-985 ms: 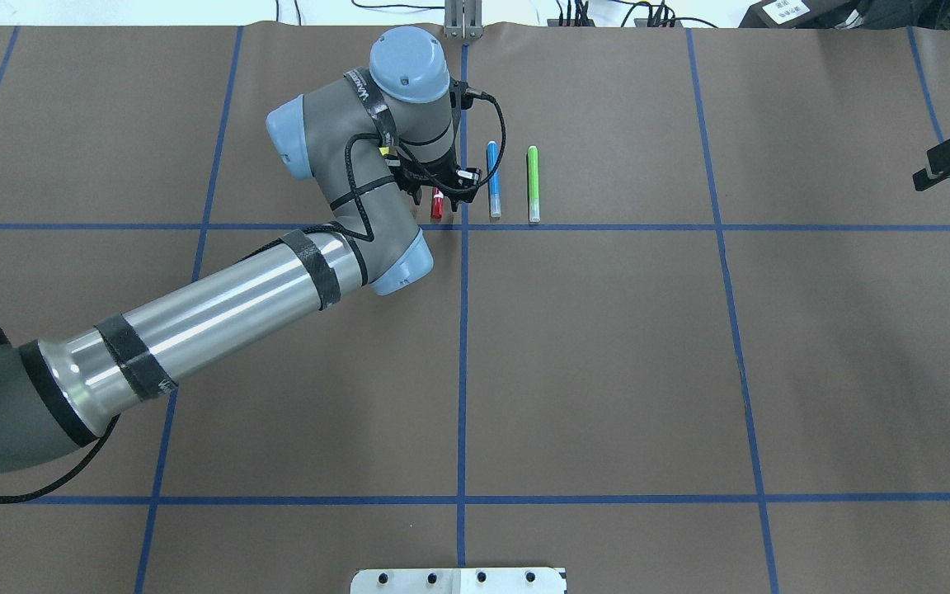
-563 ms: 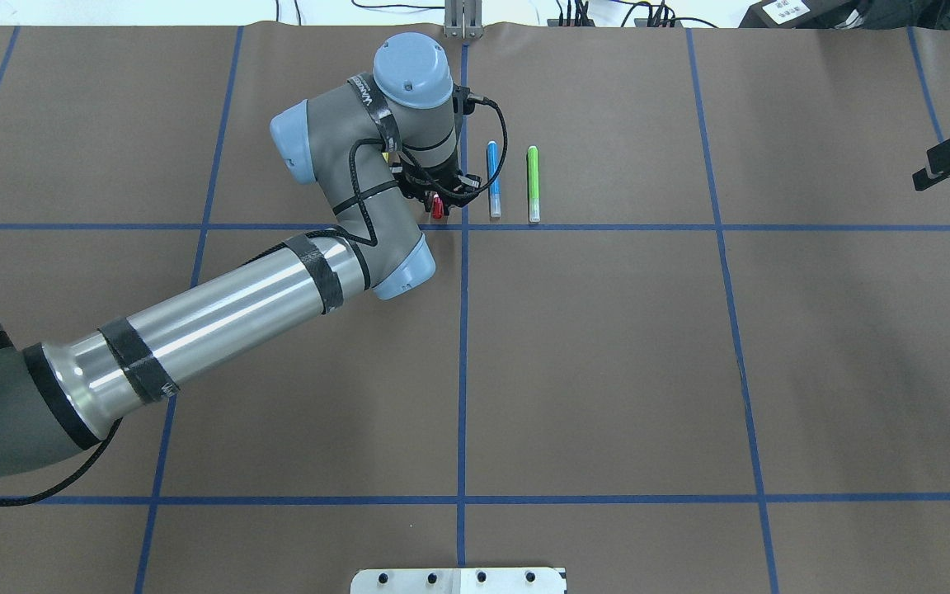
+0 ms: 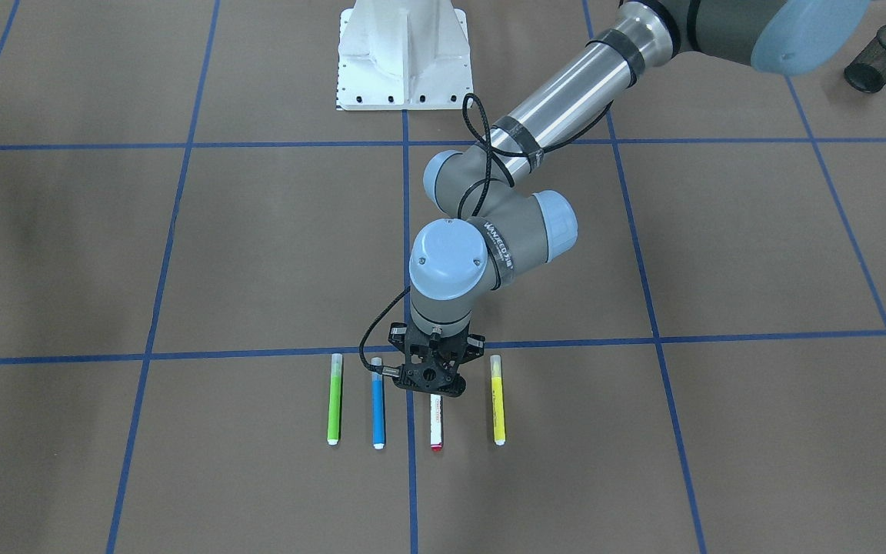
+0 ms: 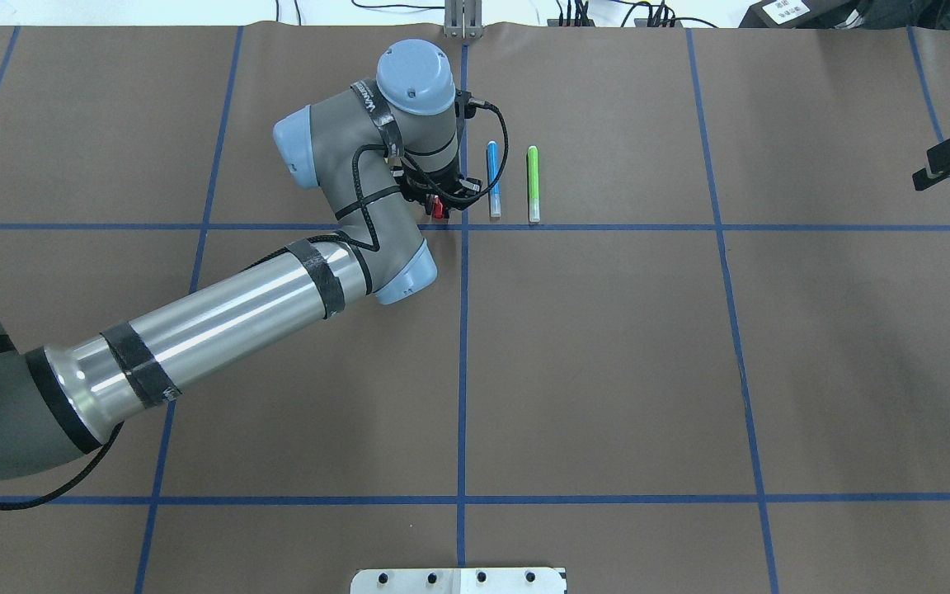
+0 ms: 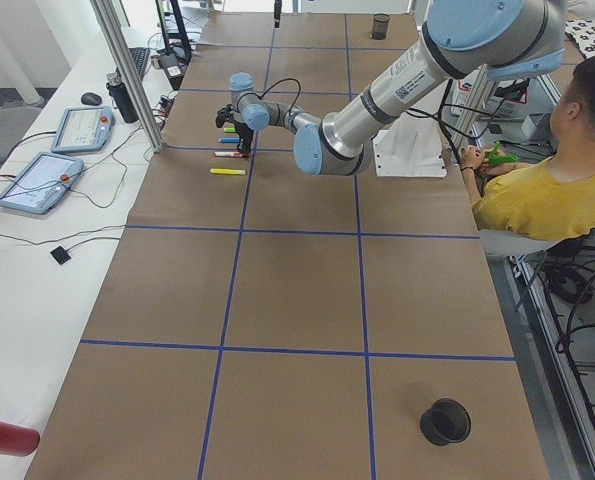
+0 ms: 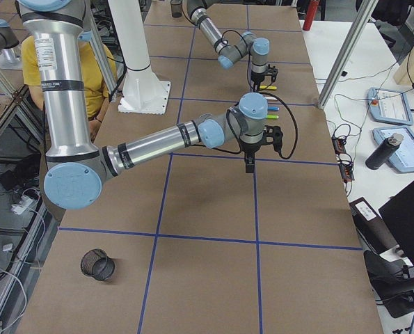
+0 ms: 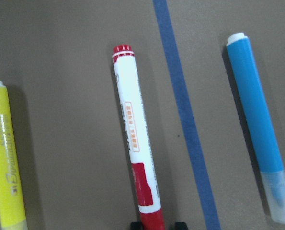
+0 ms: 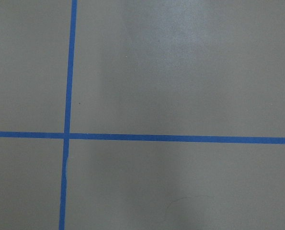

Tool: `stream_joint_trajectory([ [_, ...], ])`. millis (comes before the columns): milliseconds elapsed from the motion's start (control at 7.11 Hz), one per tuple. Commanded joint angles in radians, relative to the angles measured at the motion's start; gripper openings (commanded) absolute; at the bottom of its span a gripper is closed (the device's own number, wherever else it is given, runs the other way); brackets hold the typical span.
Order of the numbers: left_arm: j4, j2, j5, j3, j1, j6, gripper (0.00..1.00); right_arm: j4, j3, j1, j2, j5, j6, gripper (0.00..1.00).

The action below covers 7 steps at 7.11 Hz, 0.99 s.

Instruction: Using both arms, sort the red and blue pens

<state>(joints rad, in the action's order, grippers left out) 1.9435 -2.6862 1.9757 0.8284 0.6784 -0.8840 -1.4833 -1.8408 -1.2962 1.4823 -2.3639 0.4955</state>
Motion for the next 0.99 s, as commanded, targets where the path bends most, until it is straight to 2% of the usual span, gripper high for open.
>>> stream_joint_trajectory([
  [0, 0.0, 0.002, -0.001, 0.0, -0.002, -0.001, 0.36, 0.0, 0.0, 0.0, 0.0, 0.0, 0.0, 1.0],
  [281, 0.0, 0.003, -0.001, 0.0, -0.003, -0.001, 0.34, 0.0, 0.0, 0.0, 0.0, 0.0, 0.0, 1.0],
  [704, 0.0, 0.005, -0.006, 0.001, -0.003, -0.001, 0.09, 0.0, 0.0, 0.0, 0.0, 0.0, 0.0, 1.0],
  [844, 0.002, 0.003, -0.006, 0.008, -0.002, -0.001, 0.05, 0.0, 0.002, 0.0, 0.0, 0.0, 0.0, 1.0],
])
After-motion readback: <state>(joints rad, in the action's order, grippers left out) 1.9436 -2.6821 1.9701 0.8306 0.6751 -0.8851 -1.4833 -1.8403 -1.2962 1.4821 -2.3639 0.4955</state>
